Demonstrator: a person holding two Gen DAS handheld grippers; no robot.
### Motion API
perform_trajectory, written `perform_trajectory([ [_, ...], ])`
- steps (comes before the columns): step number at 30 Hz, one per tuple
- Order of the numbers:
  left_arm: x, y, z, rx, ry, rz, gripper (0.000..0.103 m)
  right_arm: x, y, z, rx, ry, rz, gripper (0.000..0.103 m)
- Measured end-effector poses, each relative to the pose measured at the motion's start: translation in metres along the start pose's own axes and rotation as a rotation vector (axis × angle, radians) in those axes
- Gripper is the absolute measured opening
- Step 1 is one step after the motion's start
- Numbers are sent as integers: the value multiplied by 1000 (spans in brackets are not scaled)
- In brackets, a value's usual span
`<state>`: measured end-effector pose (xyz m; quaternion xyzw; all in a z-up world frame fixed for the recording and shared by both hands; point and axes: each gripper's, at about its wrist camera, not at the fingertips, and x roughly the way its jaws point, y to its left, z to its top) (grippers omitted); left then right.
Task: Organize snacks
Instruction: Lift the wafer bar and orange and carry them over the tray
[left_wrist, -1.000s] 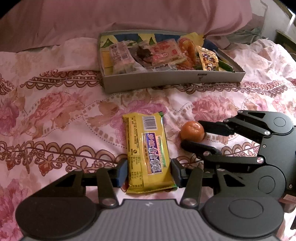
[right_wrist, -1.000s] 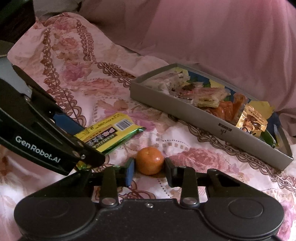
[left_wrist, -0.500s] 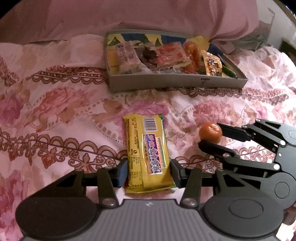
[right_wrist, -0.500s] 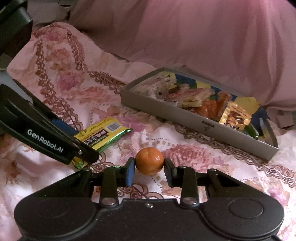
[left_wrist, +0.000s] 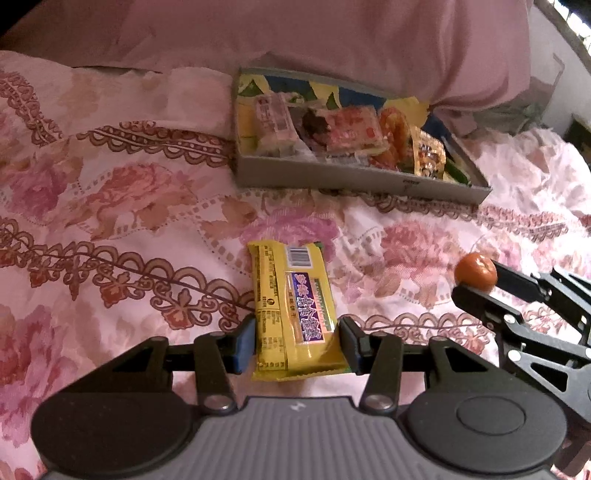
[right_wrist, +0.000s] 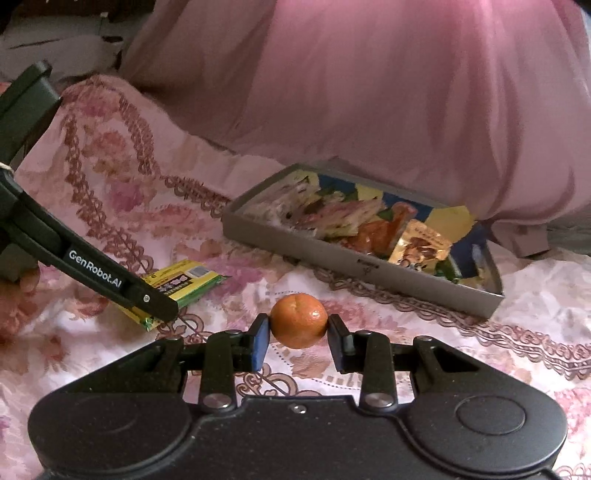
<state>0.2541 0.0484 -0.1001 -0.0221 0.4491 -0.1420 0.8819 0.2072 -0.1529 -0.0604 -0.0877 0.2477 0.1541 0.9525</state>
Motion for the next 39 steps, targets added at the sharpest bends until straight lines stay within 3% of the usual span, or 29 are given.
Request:
perform_trajectory([
  [9, -13, 1, -1, -29, -25, -7, 52, -19, -2, 4, 42, -41, -7, 36],
  [39, -22, -7, 5, -43, -112, -90, 52, 1, -8, 5, 109, -45, -9, 36],
])
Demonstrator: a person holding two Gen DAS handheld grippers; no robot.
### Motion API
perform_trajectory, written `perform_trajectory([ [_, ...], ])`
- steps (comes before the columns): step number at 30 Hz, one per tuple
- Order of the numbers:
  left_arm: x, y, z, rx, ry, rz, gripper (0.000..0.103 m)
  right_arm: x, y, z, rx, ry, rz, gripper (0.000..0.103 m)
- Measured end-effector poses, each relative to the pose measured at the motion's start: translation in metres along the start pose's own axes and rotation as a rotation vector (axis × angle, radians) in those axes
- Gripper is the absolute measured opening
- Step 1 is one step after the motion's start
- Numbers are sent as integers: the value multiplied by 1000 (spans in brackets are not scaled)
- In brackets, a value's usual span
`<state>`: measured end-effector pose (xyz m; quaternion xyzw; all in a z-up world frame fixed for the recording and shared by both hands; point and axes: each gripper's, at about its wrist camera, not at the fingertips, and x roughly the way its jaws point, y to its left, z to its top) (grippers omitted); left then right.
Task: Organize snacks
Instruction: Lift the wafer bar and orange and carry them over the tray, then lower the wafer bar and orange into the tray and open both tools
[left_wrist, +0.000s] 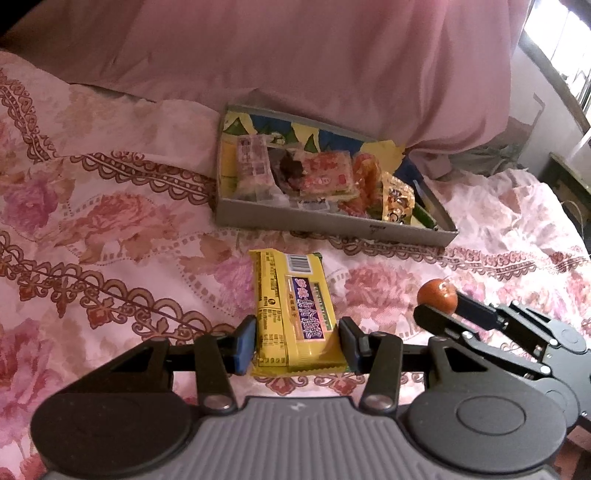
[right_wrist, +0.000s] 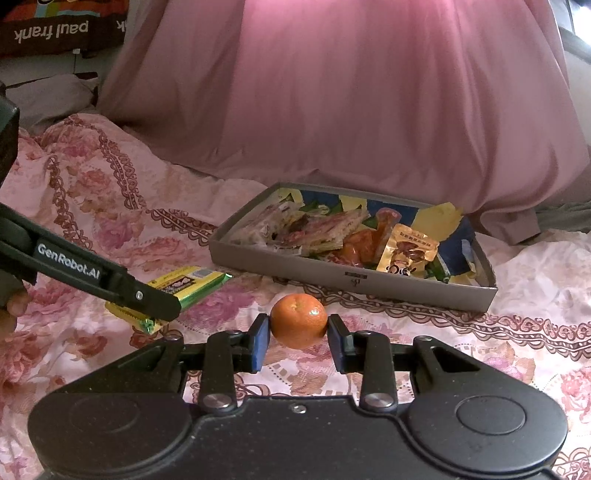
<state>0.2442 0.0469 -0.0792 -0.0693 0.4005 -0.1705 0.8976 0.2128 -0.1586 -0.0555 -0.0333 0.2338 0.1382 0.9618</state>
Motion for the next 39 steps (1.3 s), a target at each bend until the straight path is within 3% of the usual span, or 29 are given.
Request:
perform_trajectory([
  [8, -6, -3, 3, -4, -39, -4, 52, 5, 3, 2, -4, -9, 6, 36],
  [14, -2, -6, 25, 2, -104, -3, 52, 19, -4, 16, -7, -47, -3, 36],
  [27, 69, -7, 93, -12, -231, -15, 52, 85, -45, 45, 106, -118, -76, 36],
  [33, 105, -2, 106, -58, -244, 15, 52, 107, -56, 43, 134, -97, -101, 36],
  [39, 118, -7, 100, -5, -235, 49, 52, 124, -61, 40, 138, -76, -126, 36],
])
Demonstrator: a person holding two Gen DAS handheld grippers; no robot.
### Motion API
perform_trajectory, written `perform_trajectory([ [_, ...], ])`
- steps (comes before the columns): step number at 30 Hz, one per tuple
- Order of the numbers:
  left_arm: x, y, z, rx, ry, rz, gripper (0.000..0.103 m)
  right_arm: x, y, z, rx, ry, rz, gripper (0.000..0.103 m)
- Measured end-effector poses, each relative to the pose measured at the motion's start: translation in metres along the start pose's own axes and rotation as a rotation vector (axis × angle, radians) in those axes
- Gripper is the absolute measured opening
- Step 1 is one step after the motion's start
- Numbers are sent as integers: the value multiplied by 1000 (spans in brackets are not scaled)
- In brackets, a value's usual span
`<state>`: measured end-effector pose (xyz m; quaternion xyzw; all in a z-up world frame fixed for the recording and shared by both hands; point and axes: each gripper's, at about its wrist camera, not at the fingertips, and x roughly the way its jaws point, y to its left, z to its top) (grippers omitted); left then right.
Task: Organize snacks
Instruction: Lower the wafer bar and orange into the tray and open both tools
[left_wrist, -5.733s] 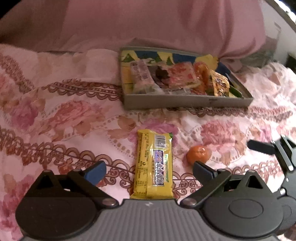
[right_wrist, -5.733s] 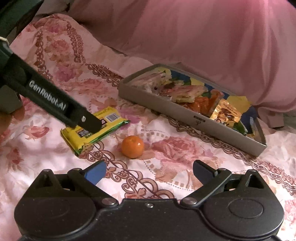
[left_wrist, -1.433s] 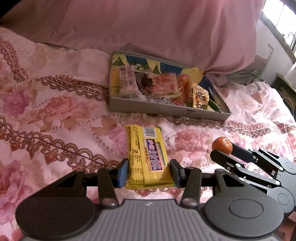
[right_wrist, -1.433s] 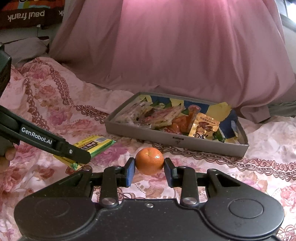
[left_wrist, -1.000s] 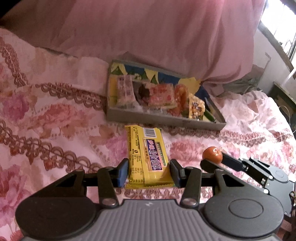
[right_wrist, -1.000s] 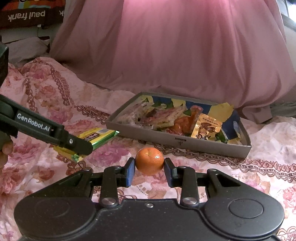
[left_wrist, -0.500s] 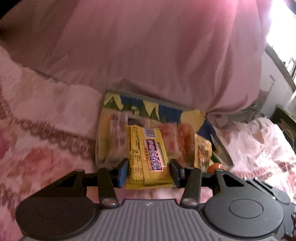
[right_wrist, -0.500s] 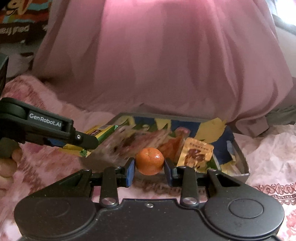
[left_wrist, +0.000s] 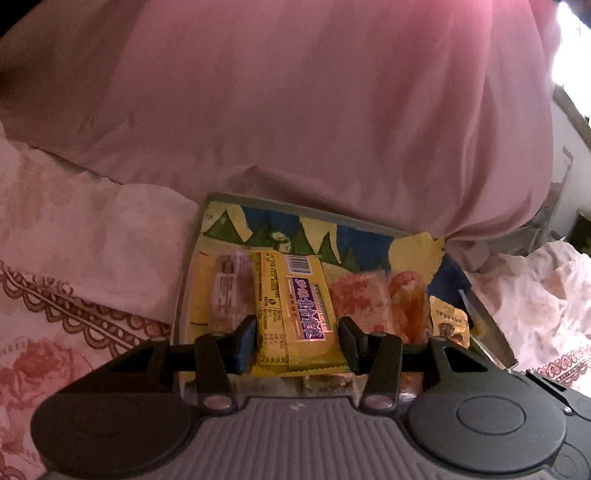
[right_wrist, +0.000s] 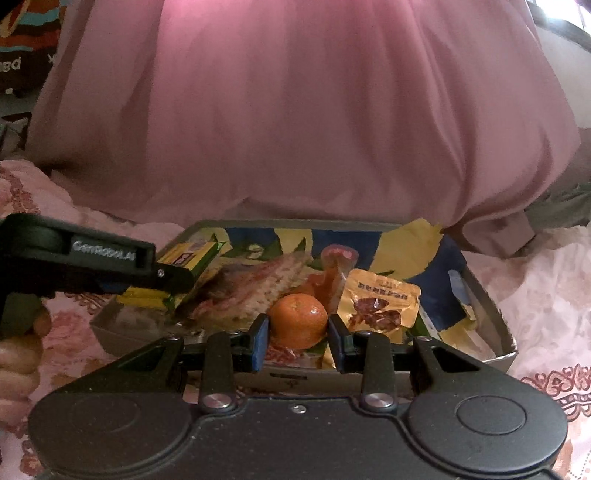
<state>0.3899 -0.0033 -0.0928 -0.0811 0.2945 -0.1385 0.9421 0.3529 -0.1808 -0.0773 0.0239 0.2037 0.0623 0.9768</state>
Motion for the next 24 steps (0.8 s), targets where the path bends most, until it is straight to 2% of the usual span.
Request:
perform_trajectory([
  [6, 0, -2, -2, 19, -4, 8, 52, 8, 3, -7, -3, 29, -7, 36],
  [16, -1, -3, -3, 35, -1, 20, 52, 7, 2, -6, -5, 31, -13, 38],
  [24, -2, -2, -2, 11, 3, 13, 54, 0, 3, -3, -4, 21, -20, 54],
])
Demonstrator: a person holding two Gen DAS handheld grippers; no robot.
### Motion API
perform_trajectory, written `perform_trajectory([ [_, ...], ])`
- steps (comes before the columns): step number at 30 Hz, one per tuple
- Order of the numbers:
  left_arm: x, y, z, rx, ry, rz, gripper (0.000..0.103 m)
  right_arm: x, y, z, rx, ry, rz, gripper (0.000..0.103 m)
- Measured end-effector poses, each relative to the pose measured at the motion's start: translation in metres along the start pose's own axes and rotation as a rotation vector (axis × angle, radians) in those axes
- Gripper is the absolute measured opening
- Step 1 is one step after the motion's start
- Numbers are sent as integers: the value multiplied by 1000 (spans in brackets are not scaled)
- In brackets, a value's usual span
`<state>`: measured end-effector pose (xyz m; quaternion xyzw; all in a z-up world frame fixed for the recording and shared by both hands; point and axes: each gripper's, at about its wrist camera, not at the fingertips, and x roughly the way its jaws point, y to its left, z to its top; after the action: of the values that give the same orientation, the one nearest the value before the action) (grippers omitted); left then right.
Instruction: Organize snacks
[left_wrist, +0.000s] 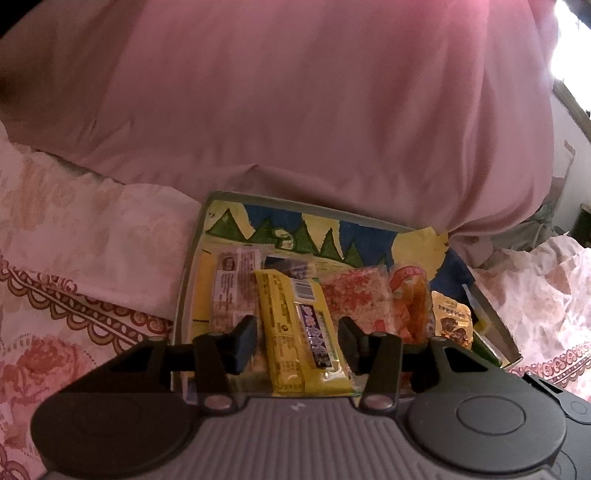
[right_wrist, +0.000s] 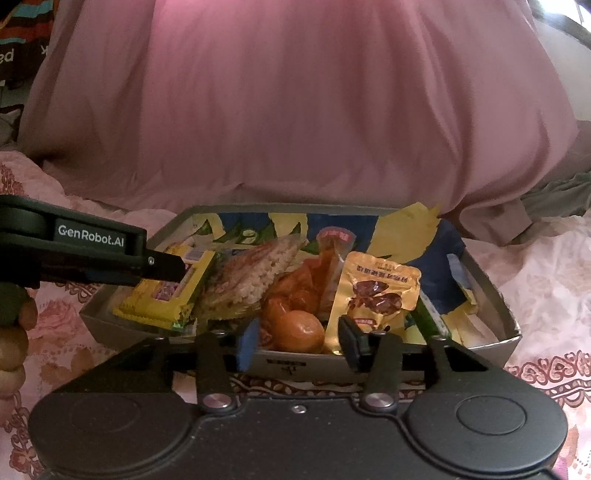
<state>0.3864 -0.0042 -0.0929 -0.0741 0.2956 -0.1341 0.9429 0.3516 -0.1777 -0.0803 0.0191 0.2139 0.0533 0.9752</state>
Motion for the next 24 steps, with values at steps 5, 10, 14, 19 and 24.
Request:
perform_trajectory([
  [5, -6, 1, 0, -16, -6, -6, 61, -11, -3, 7, 20, -26, -11, 66],
  [10, -20, 0, 1, -28, -38, 6, 73, -27, -9, 16, 51, -50, -32, 76],
  [14, -38, 1, 2, -60, -90, 20, 84, -44, -15, 23, 78, -74, -47, 87],
  [19, -65, -3, 3, -50, -151, 63, 100, -67, -21, 33, 98, -110, -67, 97],
  [24, -95, -4, -4, -22, -182, 121, 102, -92, -19, 40, 104, -147, -77, 102],
])
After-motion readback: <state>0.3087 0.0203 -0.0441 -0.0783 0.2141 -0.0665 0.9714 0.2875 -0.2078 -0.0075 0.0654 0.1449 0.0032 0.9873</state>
